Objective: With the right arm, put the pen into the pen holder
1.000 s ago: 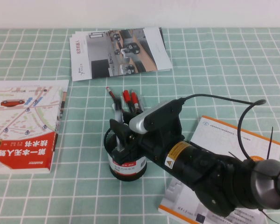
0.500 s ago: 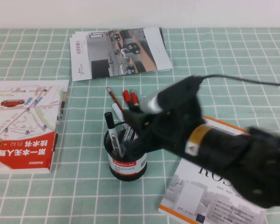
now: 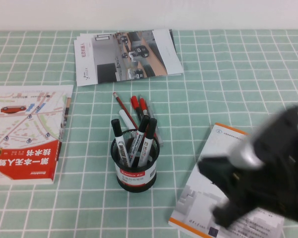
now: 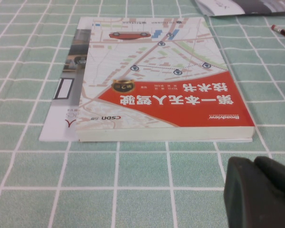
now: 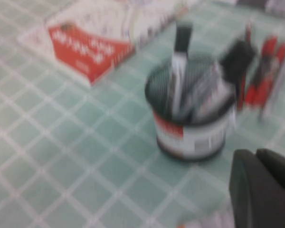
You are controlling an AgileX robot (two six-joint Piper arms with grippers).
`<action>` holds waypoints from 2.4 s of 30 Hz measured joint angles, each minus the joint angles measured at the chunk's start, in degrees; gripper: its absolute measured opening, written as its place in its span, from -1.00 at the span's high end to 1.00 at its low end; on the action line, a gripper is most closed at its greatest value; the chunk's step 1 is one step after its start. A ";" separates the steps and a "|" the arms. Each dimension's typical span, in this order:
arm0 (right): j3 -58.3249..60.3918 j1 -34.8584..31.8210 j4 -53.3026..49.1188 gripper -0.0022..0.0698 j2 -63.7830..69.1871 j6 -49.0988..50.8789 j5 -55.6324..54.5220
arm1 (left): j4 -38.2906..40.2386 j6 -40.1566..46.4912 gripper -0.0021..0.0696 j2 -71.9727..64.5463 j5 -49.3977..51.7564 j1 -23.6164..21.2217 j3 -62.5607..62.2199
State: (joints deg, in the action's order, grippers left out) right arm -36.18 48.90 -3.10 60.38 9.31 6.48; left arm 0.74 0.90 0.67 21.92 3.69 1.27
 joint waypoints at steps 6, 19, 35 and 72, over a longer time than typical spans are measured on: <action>5.94 0.00 1.57 0.99 -8.10 0.00 6.73 | 0.00 0.00 0.95 0.00 0.00 0.00 0.00; 10.82 -7.82 -4.98 0.99 -12.25 5.50 11.16 | 0.00 0.00 0.95 0.00 0.00 0.00 0.00; 36.78 -43.55 -10.51 0.99 -47.20 4.58 0.26 | 0.00 0.00 0.95 0.00 0.00 0.00 0.00; 37.62 -44.24 4.71 0.99 -60.89 -9.95 13.79 | 0.00 0.00 0.95 0.00 0.00 0.00 0.00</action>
State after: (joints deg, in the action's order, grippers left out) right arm 1.43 4.67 1.61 -0.50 -0.64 20.28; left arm 0.74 0.90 0.67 21.92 3.69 1.27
